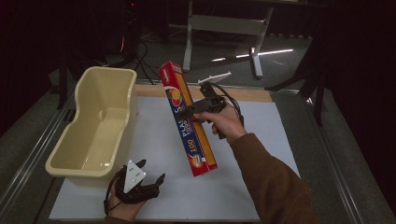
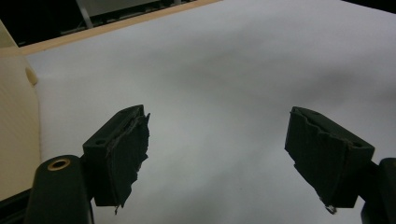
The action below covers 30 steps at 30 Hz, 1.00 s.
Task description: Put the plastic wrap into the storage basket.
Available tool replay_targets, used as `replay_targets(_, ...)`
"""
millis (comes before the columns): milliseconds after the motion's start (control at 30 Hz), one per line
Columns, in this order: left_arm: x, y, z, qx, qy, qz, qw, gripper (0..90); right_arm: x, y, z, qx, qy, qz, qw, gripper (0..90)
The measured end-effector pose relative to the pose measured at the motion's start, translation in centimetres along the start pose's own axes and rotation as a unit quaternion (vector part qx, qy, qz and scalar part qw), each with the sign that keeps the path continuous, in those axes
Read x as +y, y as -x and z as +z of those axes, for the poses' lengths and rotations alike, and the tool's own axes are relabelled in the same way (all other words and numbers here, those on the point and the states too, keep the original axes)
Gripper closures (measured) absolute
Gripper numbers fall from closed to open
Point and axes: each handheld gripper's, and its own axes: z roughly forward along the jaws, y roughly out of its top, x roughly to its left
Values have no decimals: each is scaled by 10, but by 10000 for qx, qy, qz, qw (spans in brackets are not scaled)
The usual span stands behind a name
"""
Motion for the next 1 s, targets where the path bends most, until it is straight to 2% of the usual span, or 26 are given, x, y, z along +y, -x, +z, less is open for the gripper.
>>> replay_targets(33, 0, 0, 0, 0, 0, 0, 10000, 212, 0, 0, 0, 0, 0, 0, 10000, 400)
replay_targets(100, 0, 0, 0, 1, 1, 1, 10000, 212, 4, -5, 2, 171, 98, 96, 9998, 400)
replay_targets(267, 0, 0, 0, -2, 4, -1, 10000, 211, 9, -10, 6, 309, 206, 231, 9990, 400)
replay_targets(433, 0, -1, 0, -7, 7, -14, 10000, 211, 17, -17, 12, 545, 388, 436, 9968, 401)
replay_targets(1000, 0, -4, 0, -6, 24, -90, 10000, 211, 36, -42, 34, 784, 761, 747, 9912, 400)
